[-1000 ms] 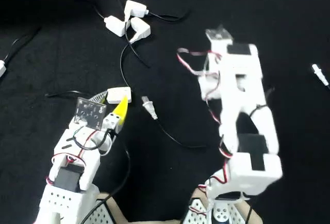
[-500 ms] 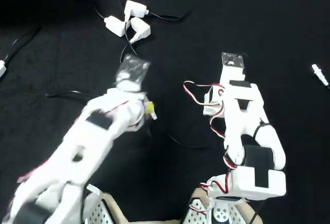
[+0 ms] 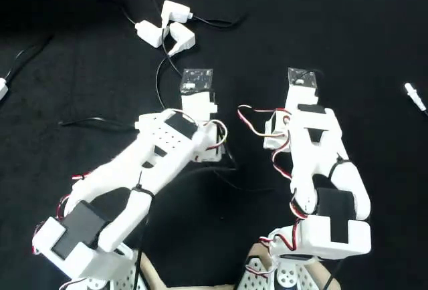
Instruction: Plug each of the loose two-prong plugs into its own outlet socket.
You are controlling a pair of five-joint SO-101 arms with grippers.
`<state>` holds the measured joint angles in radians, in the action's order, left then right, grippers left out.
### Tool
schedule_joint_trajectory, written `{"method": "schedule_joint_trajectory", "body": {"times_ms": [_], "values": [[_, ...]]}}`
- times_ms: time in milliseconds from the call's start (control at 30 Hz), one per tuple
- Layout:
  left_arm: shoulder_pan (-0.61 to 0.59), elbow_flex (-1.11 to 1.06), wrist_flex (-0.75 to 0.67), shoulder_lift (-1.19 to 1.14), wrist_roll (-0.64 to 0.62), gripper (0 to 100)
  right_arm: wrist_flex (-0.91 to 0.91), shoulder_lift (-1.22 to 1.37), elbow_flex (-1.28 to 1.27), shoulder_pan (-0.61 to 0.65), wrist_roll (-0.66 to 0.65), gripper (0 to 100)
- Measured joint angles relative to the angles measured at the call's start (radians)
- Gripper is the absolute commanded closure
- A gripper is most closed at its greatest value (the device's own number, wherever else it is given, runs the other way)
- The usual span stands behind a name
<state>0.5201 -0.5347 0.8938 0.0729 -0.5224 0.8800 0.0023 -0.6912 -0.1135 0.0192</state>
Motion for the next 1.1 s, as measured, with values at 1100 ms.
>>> {"method": "schedule_joint_trajectory", "body": {"times_ms": [1100], "values": [[-0.181,-0.262,-0.324,0.169,-0.206,78,-0.012,0.0,-0.006,0.0,0.0,75.8]]}}
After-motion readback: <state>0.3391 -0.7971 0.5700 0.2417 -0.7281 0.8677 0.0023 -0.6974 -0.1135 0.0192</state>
